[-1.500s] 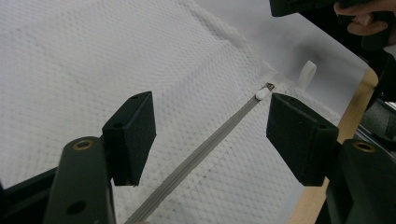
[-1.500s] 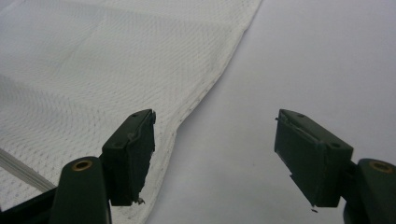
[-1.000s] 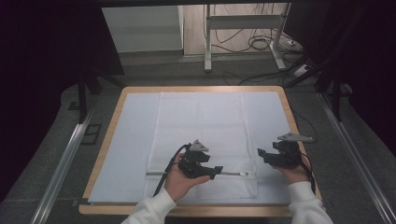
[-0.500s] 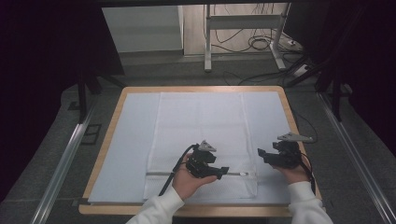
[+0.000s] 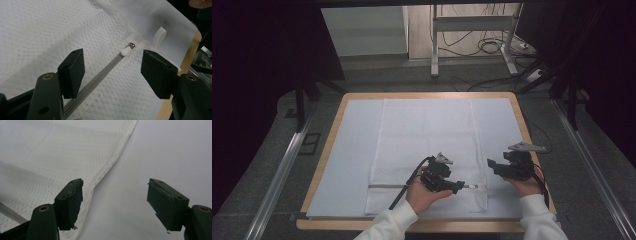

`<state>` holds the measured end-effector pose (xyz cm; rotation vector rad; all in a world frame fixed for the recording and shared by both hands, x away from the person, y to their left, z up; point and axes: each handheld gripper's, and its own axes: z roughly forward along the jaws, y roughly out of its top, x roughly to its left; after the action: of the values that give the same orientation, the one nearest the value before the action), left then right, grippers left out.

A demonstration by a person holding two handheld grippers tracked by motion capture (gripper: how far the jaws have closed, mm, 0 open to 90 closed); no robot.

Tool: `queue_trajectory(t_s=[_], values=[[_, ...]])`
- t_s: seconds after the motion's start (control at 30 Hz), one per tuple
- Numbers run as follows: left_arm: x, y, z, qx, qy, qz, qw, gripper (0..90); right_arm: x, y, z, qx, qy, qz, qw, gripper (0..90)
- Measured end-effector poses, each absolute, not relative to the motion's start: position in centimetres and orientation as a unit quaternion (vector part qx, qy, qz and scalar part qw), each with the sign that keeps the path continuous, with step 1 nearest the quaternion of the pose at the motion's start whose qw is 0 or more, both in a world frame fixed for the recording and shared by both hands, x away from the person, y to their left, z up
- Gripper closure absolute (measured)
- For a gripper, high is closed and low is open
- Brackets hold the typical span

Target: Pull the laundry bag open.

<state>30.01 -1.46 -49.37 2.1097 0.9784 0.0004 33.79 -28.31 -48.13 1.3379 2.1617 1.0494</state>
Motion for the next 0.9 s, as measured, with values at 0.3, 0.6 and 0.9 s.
queue_trajectory(t_s=[0.3, 0.6, 0.9], values=[[30.4, -2.4, -49.8, 0.835, 0.387, 0.002, 0.392, 36.9, 33.8, -28.1, -48.2, 0.476, 0.772, 0.374, 0.194, 28.1], [30.8, -3.7, -50.8, 0.839, 0.391, -0.011, 0.379, 39.0, 33.9, -28.1, -48.2, 0.476, 0.773, 0.373, 0.194, 28.1], [31.2, -4.7, -51.4, 0.836, 0.399, -0.034, 0.374, 42.0, 33.8, -28.2, -48.2, 0.477, 0.772, 0.373, 0.195, 28.1]])
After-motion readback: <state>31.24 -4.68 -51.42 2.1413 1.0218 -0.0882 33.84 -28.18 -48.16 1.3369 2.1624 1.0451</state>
